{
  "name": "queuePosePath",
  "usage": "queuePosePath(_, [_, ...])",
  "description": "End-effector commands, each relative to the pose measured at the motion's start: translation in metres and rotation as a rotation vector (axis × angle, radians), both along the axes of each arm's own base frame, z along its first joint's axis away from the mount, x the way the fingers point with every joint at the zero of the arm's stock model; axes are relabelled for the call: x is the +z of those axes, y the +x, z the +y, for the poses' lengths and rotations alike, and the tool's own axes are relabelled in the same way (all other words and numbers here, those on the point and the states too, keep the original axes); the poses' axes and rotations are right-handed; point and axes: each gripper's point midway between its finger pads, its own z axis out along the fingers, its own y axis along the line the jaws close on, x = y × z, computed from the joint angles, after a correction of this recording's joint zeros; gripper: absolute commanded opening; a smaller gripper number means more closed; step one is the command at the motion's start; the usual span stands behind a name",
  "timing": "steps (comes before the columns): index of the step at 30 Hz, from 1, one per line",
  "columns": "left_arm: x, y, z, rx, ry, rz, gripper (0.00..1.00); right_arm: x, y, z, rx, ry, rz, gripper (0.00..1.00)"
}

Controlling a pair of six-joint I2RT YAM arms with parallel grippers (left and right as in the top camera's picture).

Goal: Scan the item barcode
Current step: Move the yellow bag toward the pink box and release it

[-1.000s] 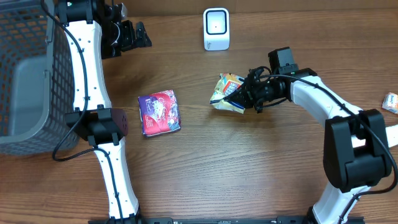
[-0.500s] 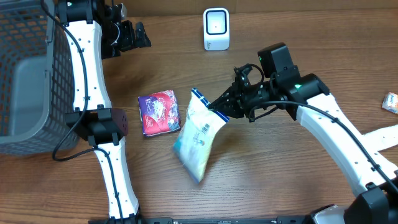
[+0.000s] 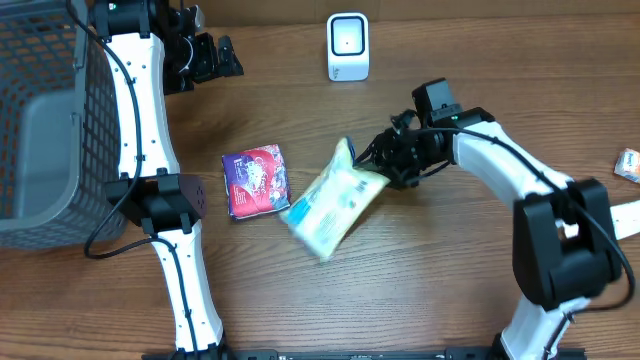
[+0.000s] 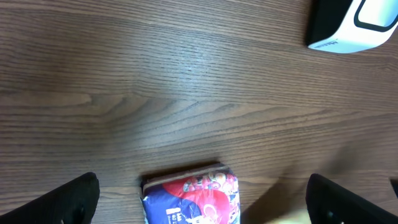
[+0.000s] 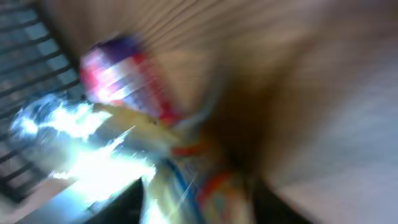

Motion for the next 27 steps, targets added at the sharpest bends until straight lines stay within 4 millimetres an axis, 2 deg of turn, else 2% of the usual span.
queuePosePath(1, [0.017, 0.000, -0.003, -0.024, 0.028, -0.049, 1.00, -0.027, 0.020, -0.039, 0.039, -0.237, -0.166, 1.00])
queuePosePath(5, [0.016, 0.000, -0.001, -0.020, 0.045, -0.047, 1.00, -0.008, 0.051, -0.072, -0.002, -0.343, -0.262, 1.00])
queuePosePath(7, [0.016, 0.000, -0.001, -0.020, 0.045, -0.047, 1.00, 0.010, 0.061, -0.091, -0.045, -0.372, -0.260, 1.00])
queuePosePath(9, [0.016, 0.000, -0.001, -0.020, 0.045, -0.047, 1.00, 0.029, 0.062, -0.102, -0.069, -0.367, -0.235, 1.00])
queuePosePath(11, [0.016, 0.000, -0.001, -0.020, 0.045, -0.047, 1.00, 0.046, 0.051, -0.103, -0.071, -0.328, -0.192, 1.00])
queuePosePath(15, [0.016, 0.000, -0.001, -0.020, 0.045, -0.047, 1.00, 0.071, 0.006, -0.085, -0.035, -0.186, -0.038, 1.00])
queuePosePath(17, [0.016, 0.000, -0.001, -0.020, 0.044, -0.047, 1.00, 0.072, -0.018, -0.082, -0.010, -0.194, 0.038, 1.00])
queuePosePath(19, [0.016, 0.000, -0.001, -0.020, 0.042, -0.048, 0.99, 0.070, -0.032, -0.074, 0.004, -0.200, 0.074, 1.00])
queuePosePath(22, [0.018, 0.000, -0.007, -0.034, 0.012, -0.051, 1.00, 0.059, -0.049, -0.058, 0.016, -0.234, 0.103, 1.00])
queuePosePath(24, [0.021, -0.001, -0.019, -0.117, -0.035, -0.078, 1.00, 0.049, -0.054, -0.053, 0.029, -0.277, 0.093, 1.00])
queuePosePath(25, [0.024, -0.001, -0.026, -0.169, -0.061, -0.097, 0.86, 0.046, -0.057, -0.051, 0.035, -0.291, 0.096, 1.00])
queuePosePath(27, [0.028, -0.002, -0.038, -0.211, -0.111, -0.114, 0.33, 0.047, -0.060, -0.050, 0.040, -0.291, 0.105, 1.00])
